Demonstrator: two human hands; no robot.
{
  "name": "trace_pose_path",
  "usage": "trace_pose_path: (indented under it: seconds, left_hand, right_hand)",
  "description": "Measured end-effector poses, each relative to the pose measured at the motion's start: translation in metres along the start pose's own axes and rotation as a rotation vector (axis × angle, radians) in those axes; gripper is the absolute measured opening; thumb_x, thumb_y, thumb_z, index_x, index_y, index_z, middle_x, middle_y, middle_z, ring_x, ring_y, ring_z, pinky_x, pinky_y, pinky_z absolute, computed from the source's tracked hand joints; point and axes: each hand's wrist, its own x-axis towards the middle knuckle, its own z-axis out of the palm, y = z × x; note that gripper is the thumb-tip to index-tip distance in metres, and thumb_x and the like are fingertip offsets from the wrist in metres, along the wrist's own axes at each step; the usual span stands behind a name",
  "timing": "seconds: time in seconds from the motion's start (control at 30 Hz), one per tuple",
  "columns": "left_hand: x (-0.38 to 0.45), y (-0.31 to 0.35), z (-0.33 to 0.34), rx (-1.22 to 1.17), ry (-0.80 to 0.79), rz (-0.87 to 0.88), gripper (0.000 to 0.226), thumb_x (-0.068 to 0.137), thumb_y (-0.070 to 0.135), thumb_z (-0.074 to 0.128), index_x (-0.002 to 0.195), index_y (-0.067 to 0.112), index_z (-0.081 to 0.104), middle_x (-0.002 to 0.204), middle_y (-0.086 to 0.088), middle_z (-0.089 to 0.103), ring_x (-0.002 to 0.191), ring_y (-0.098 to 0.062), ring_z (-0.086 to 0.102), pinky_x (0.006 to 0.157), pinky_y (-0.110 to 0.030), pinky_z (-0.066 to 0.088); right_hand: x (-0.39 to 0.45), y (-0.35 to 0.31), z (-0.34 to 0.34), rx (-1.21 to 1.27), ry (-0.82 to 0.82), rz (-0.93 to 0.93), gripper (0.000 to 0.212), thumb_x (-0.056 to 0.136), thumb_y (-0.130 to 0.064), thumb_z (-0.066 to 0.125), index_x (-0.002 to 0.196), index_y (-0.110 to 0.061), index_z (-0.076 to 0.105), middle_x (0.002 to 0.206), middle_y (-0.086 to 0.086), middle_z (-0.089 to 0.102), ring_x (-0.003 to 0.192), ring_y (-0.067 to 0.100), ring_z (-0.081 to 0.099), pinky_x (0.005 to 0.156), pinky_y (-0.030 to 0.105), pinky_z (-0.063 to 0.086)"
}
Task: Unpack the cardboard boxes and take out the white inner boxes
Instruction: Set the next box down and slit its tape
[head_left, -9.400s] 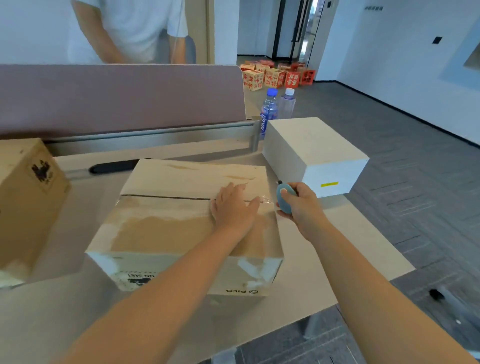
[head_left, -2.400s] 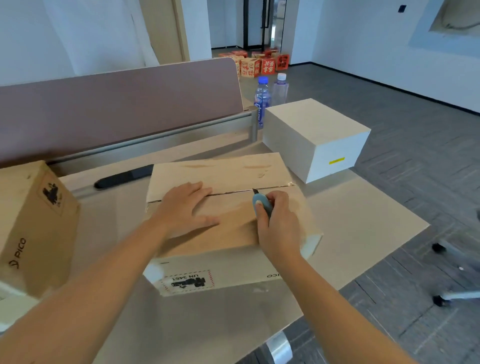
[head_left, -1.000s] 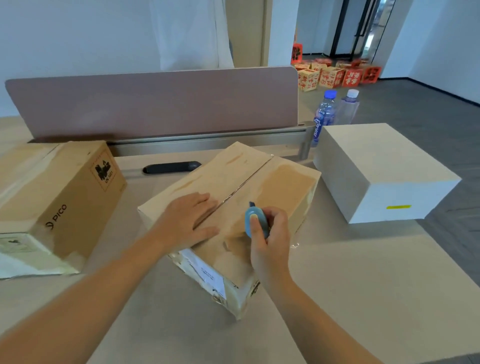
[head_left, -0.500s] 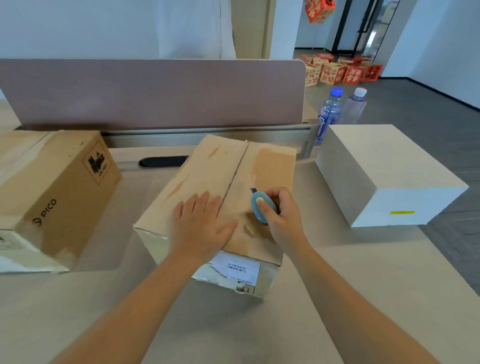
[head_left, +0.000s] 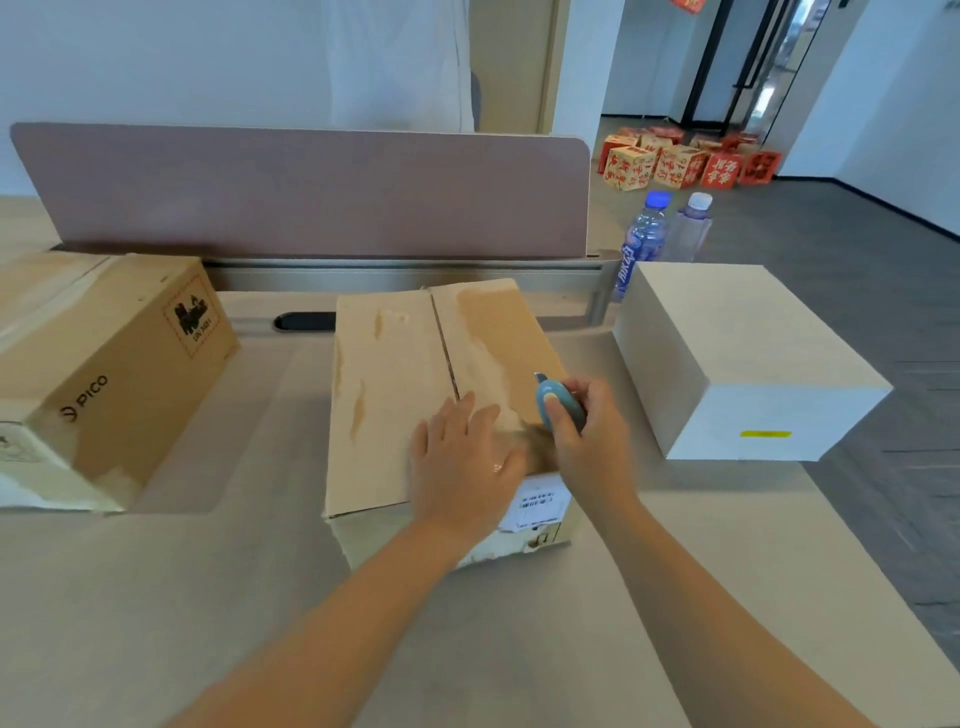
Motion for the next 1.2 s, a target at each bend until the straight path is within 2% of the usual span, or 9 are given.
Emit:
trace_pose_path:
  seconds: [0.13, 0.2, 0.3, 0.43, 0.6, 0.77, 0.83, 1.0, 1.2]
  left_hand:
    - [0.021, -0.035, -0.021, 0.236, -0.144, 0.189, 0.078, 0.084, 0.071, 0.026, 0.147, 0.026, 0.021, 0.157, 0.002, 0.013, 0.144, -0.016, 0.007, 0.116, -0.034, 0.006]
    - [0.029, -0.051, -0.032, 0.336, -0.244, 0.262, 0.11, 0.057, 0.09, -0.002, 0.148, 0.031, 0.013, 0.157, 0.005, 0.008, 0.145, -0.017, 0.002, 0.116, -0.036, 0.003]
    - [0.029, -0.062, -0.033, 0.405, -0.331, 0.274, 0.134, 0.03, 0.088, -0.032, 0.148, 0.035, 0.001, 0.158, 0.006, -0.002, 0.145, -0.017, -0.004, 0.116, -0.036, -0.002]
    - [0.027, -0.045, -0.019, 0.375, -0.262, 0.159, 0.096, 0.067, 0.081, -0.005, 0.149, 0.031, -0.001, 0.158, 0.003, -0.005, 0.145, -0.02, -0.007, 0.116, -0.041, -0.003]
    - [0.017, -0.009, 0.0, 0.292, -0.176, -0.087, 0.071, 0.091, 0.063, 0.019, 0.149, 0.026, 0.001, 0.157, -0.003, -0.005, 0.144, -0.027, -0.007, 0.115, -0.047, -0.004]
    - [0.011, 0.027, 0.013, 0.242, -0.167, -0.216, 0.078, 0.087, 0.065, 0.007, 0.149, 0.019, 0.003, 0.157, -0.009, -0.003, 0.144, -0.031, -0.006, 0.114, -0.05, -0.003]
    - [0.011, 0.034, 0.011, 0.12, -0.149, -0.224, 0.07, 0.091, 0.06, 0.021, 0.149, 0.021, 0.01, 0.157, -0.006, -0.003, 0.144, -0.028, -0.007, 0.114, -0.048, -0.004]
    - [0.019, 0.029, 0.0, -0.113, -0.13, -0.086, 0.059, 0.095, 0.047, 0.037, 0.147, 0.028, 0.017, 0.158, 0.001, -0.002, 0.145, -0.02, -0.008, 0.116, -0.041, -0.005]
    - [0.052, 0.004, -0.009, 0.141, -0.201, 0.284, 0.06, 0.095, 0.047, 0.037, 0.148, 0.029, 0.015, 0.157, -0.004, 0.012, 0.145, -0.023, 0.005, 0.116, -0.037, 0.008]
  right_hand:
    - [-0.018, 0.003, 0.015, -0.026, 0.146, -0.08, 0.026, 0.086, -0.027, 0.047, 0.099, -0.006, 0.057, 0.078, -0.025, 0.045, 0.071, -0.001, 0.046, 0.076, 0.025, 0.039]
    - [-0.019, 0.005, 0.023, -0.039, 0.199, -0.078, 0.029, 0.085, -0.027, 0.043, 0.097, -0.006, 0.058, 0.078, -0.028, 0.043, 0.071, -0.007, 0.045, 0.083, 0.029, 0.037]
    - [-0.014, 0.01, 0.03, -0.08, 0.247, -0.053, 0.031, 0.085, -0.031, 0.042, 0.098, -0.008, 0.059, 0.078, -0.026, 0.045, 0.072, -0.016, 0.044, 0.084, 0.017, 0.023]
    - [0.01, 0.017, 0.023, -0.118, 0.201, -0.059, 0.029, 0.089, -0.029, 0.048, 0.104, -0.007, 0.058, 0.086, -0.012, 0.05, 0.071, -0.011, 0.04, 0.081, 0.015, 0.022]
    - [0.053, 0.024, 0.012, -0.071, 0.026, 0.035, 0.018, 0.091, -0.02, 0.054, 0.106, -0.009, 0.055, 0.091, -0.006, 0.054, 0.094, 0.026, 0.054, 0.086, 0.039, 0.045]
    - [0.07, 0.021, 0.0, 0.02, -0.096, 0.104, 0.01, 0.092, -0.016, 0.053, 0.1, -0.014, 0.049, 0.091, -0.006, 0.051, 0.082, 0.009, 0.049, 0.063, 0.012, 0.038]
    - [0.063, 0.019, -0.008, 0.089, -0.045, 0.138, 0.009, 0.092, -0.015, 0.054, 0.098, -0.016, 0.046, 0.086, -0.009, 0.05, 0.075, 0.003, 0.048, 0.061, 0.008, 0.037]
    - [0.033, 0.02, -0.034, 0.23, 0.168, 0.243, 0.016, 0.09, -0.014, 0.057, 0.103, -0.011, 0.048, 0.083, -0.013, 0.048, 0.074, 0.003, 0.05, 0.065, 0.006, 0.046]
    - [-0.003, 0.018, -0.038, 0.431, 0.159, 0.521, 0.011, 0.093, -0.009, 0.051, 0.102, -0.012, 0.047, 0.09, -0.002, 0.048, 0.065, 0.017, 0.06, 0.062, 0.028, 0.057]
